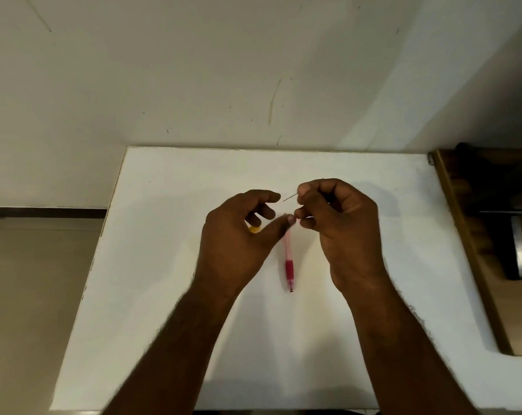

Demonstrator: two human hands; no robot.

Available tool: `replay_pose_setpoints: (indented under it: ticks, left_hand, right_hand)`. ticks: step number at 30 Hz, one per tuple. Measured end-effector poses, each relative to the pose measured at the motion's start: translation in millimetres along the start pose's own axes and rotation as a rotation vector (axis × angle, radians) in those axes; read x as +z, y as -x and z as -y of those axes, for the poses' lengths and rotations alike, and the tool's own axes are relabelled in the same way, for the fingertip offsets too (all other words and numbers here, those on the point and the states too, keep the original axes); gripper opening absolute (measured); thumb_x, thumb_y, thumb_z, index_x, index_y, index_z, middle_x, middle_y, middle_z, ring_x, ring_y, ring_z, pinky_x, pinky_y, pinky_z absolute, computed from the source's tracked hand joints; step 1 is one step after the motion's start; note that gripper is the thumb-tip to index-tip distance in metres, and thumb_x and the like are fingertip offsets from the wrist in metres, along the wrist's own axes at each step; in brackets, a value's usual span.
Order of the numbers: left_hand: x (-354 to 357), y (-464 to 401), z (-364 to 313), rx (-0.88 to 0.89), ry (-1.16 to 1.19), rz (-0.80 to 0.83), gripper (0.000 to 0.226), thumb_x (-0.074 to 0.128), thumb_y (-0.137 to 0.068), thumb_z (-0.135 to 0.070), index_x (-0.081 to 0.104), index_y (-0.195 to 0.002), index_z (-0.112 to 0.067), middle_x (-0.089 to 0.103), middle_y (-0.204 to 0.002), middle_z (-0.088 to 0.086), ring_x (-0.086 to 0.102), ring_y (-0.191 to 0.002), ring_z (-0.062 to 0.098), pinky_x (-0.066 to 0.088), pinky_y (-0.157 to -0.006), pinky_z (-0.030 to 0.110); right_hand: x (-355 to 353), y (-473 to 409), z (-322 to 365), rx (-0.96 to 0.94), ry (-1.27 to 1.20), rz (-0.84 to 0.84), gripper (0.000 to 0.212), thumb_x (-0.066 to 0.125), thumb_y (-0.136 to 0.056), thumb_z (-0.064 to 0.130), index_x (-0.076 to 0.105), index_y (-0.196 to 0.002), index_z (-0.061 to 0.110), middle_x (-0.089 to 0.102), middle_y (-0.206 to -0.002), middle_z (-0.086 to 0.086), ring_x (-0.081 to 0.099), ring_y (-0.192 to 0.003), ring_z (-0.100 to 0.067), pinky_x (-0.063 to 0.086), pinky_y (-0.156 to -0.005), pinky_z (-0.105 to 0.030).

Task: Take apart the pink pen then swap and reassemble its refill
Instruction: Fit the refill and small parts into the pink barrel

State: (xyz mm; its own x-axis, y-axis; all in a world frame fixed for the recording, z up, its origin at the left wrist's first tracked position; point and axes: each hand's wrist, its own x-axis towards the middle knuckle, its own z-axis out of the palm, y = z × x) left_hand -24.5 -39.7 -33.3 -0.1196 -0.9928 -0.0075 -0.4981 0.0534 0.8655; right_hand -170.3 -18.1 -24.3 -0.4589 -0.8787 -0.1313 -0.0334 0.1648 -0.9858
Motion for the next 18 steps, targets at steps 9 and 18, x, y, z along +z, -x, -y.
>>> replay_pose_setpoints:
  ticks: [9, 18]
  left_hand:
    - [35, 21, 1, -0.129, -0.614, 0.125, 0.048, 0.058, -0.078, -0.077, 0.065, -0.093, -0.032, 0.06, -0.075, -0.014, 0.064, -0.077, 0.012, 0.049, -0.066, 0.027]
    - [35, 26, -6, -0.195, -0.631, 0.099, 0.033, 0.057, -0.079, -0.059, 0.066, -0.082, -0.027, 0.056, -0.065, -0.011, 0.038, -0.05, 0.004, 0.022, -0.047, 0.018]
  right_hand:
    - [-15, -3, 5, 0.006, -0.12, -0.212, 0.007, 0.067, -0.098, 0.02, 0.071, -0.093, 0.017, 0.075, -0.075, 0.004, 0.072, -0.064, -0.011, 0.06, -0.064, -0.026]
    - [-13, -3, 3, -0.01, -0.088, -0.163, 0.011, 0.057, -0.104, 0.02, 0.062, -0.095, 0.017, 0.076, -0.077, 0.004, 0.074, -0.066, -0.012, 0.058, -0.062, -0.024]
